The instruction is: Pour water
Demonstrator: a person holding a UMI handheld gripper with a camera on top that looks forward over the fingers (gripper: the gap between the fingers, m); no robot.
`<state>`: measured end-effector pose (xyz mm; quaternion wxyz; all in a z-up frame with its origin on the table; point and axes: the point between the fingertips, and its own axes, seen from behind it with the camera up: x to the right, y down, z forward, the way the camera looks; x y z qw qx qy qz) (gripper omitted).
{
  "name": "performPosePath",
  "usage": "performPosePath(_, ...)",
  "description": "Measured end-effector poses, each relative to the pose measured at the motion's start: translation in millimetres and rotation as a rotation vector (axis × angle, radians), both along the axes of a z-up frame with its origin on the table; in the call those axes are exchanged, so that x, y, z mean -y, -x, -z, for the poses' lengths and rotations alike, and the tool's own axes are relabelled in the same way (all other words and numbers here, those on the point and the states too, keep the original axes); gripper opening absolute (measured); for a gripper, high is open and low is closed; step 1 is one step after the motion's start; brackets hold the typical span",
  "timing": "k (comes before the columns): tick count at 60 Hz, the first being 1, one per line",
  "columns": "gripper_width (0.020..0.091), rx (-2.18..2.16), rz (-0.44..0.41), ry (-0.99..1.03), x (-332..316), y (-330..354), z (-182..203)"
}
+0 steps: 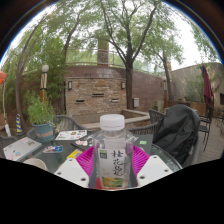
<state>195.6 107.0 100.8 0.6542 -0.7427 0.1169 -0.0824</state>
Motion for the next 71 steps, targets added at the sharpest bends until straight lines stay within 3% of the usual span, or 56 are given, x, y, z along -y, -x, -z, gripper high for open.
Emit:
performPosePath(13,0.0499,-0.015,-0.002,-0.015,-2,1,-2)
performPosePath(20,0.0667,-0.043,-0.008,0.059,0,6,4)
performPosePath(24,0.0818,-0.101,0.01,0.167,12,6,19)
performPosePath(26,0.0861,-0.119,0.031,0.167,18,5,12)
performPosePath(40,0.0838,-0.181,0.159,0.218,107,28,-34)
performPosePath(60,0.0836,-0.193,0.118,0.299,278,154,-156)
performPosePath(71,0.083,-0.231,0.157,0.305,354,180,-205)
